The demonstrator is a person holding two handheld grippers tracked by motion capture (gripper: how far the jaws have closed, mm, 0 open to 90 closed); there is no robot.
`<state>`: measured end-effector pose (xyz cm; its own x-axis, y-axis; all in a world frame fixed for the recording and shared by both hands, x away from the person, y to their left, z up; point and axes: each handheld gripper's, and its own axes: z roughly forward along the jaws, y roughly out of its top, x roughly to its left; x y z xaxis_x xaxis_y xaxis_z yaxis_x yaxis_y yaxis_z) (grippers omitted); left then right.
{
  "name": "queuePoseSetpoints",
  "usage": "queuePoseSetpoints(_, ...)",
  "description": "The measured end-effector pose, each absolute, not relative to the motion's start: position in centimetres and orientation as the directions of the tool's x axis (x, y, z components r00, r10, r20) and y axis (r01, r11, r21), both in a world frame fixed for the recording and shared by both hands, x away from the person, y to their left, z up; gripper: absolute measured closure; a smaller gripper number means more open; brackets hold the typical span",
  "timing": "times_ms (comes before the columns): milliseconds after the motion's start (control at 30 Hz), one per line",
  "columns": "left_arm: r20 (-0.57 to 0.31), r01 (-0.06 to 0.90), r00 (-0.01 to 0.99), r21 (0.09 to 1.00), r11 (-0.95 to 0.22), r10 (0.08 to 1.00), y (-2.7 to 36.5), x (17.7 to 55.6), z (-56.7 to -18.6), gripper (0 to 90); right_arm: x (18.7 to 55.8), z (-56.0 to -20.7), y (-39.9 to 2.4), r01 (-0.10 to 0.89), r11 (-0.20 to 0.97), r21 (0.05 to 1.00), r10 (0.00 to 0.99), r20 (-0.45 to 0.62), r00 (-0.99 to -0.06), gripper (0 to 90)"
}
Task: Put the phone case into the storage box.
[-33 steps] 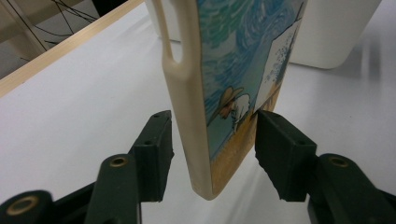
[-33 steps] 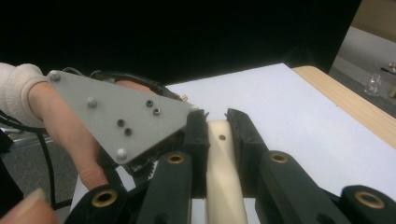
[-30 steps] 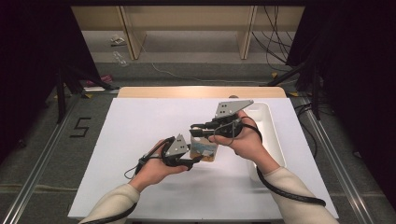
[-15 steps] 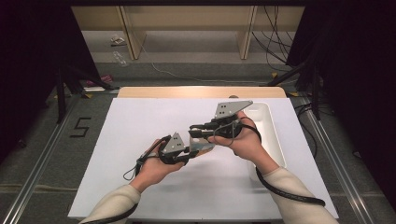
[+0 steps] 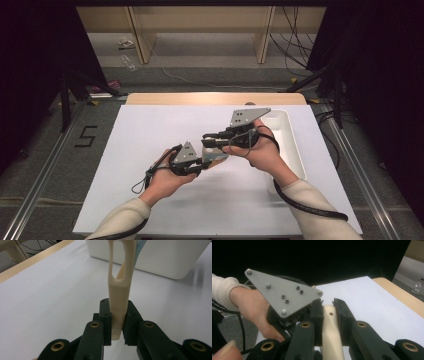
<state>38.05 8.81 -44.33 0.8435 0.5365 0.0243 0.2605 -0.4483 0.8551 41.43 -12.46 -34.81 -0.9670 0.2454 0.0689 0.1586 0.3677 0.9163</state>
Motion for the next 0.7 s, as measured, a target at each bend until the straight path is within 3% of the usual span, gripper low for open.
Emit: queuePoseSetpoints(700, 0.019, 0.262, 0.844, 0.857, -0.443, 0.536, 8.88, 38.09, -44.29, 79.6, 41.4, -34.79, -12.44, 0.156, 0.364, 0.918, 0.244, 0.068, -0.967, 79.2)
